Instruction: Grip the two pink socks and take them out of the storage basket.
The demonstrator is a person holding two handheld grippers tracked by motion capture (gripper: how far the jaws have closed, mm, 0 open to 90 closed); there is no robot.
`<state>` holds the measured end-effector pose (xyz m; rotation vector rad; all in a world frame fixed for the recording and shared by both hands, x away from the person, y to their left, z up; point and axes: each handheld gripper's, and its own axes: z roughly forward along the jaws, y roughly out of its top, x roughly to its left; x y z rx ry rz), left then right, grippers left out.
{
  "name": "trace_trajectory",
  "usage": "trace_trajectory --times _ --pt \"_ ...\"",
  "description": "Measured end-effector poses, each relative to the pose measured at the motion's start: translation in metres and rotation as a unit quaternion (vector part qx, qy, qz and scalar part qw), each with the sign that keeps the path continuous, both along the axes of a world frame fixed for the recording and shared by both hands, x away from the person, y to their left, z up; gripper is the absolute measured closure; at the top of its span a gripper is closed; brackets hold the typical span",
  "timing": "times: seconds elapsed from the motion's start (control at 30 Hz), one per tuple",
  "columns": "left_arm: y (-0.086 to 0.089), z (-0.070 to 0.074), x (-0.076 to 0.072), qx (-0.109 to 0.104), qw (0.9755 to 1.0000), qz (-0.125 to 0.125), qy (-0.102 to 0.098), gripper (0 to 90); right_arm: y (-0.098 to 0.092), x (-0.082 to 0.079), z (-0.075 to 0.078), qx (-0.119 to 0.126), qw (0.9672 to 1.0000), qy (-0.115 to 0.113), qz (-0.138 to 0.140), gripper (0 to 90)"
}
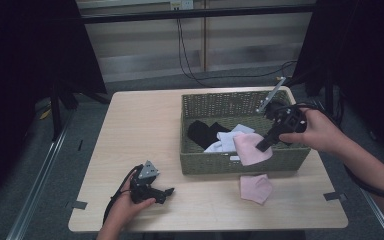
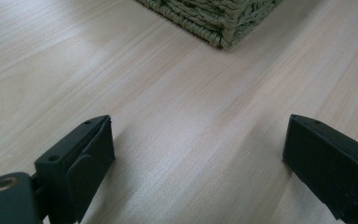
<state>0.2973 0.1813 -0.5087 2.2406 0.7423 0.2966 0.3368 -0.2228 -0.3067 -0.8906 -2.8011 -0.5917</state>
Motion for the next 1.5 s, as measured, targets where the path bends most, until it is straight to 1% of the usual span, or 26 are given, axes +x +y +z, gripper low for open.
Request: trace_trajectory --times 0.17,0.23,0.33,0.37,0.43,0.5,0.57,0.6,0.63,0.67,0.73,0.83,0.93,0.97,1.13,1.27,1.3,1.37,1.5 --pt "0.000 0.000 0.000 -0.001 1.0000 0.000 0.001 8.2 0.004 -0.005 -0.010 0.001 0.9999 0.007 0.011 81.2" --pt "0.000 0.000 0.000 0.000 1.0000 -0.001 0.001 8.3 0.006 -0.008 -0.014 -0.002 0.9999 0.008 0.014 81.2" --pt "0.000 0.000 0.000 -0.003 1.0000 0.000 0.003 8.2 0.009 -0.011 -0.017 0.000 0.9997 0.011 0.021 80.6" --pt "0.000 0.000 0.000 -0.002 1.0000 0.000 0.002 8.2 0.011 -0.013 -0.019 0.004 0.9997 0.014 0.022 79.3" --pt "0.000 0.000 0.000 -0.002 1.0000 0.000 0.002 8.2 0.013 -0.017 -0.022 0.010 0.9995 0.013 0.028 71.2" --pt "0.000 0.000 0.000 -0.002 1.0000 0.000 0.004 8.2 0.014 -0.019 -0.024 0.015 0.9994 0.008 0.030 64.9" --pt "0.000 0.000 0.000 -0.002 1.0000 0.000 0.004 8.3 0.015 -0.021 -0.026 0.012 0.9996 0.007 0.025 58.4" --pt "0.000 0.000 0.000 -0.002 1.0000 0.000 0.004 8.2 0.015 -0.021 -0.028 0.017 0.9996 0.004 0.023 57.0" --pt "0.000 0.000 0.000 0.003 1.0000 -0.004 0.003 8.3 0.014 -0.022 -0.029 0.016 0.9996 0.000 0.022 56.8" --pt "0.000 0.000 0.000 0.003 1.0000 -0.004 0.003 8.2 0.013 -0.023 -0.030 0.012 0.9997 -0.001 0.023 55.3" --pt "0.000 0.000 0.000 0.003 1.0000 -0.004 0.003 8.3 0.010 -0.023 -0.033 0.018 0.9997 -0.003 0.019 52.3" --pt "0.000 0.000 0.000 0.003 1.0000 -0.004 0.003 8.2 0.006 -0.023 -0.037 0.018 0.9998 -0.003 0.011 48.3" --pt "0.000 0.000 0.000 0.002 1.0000 -0.004 0.003 8.2 0.001 -0.025 -0.041 0.022 0.9998 -0.002 0.001 46.6" --pt "0.000 0.000 0.000 0.002 1.0000 -0.003 0.003 8.2 -0.001 -0.026 -0.042 0.022 0.9998 -0.003 0.002 45.5" --pt "0.000 0.000 0.000 0.003 1.0000 -0.004 0.003 8.3 -0.007 -0.031 -0.050 0.014 0.9998 -0.014 -0.006 41.3" --pt "0.000 0.000 0.000 0.003 1.0000 -0.004 0.003 8.2 -0.013 -0.036 -0.056 0.018 0.9994 -0.022 -0.017 38.6" --pt "0.000 0.000 0.000 0.002 1.0000 -0.003 0.003 8.3 -0.015 -0.037 -0.058 0.020 0.9993 -0.021 -0.023 38.5" --pt "0.000 0.000 0.000 0.002 1.0000 -0.003 0.004 8.2 -0.020 -0.039 -0.061 0.027 0.9989 -0.025 -0.029 37.3" --pt "0.000 0.000 0.000 0.002 1.0000 -0.004 0.003 8.2 -0.027 -0.044 -0.067 0.025 0.9983 -0.039 -0.036 35.1"
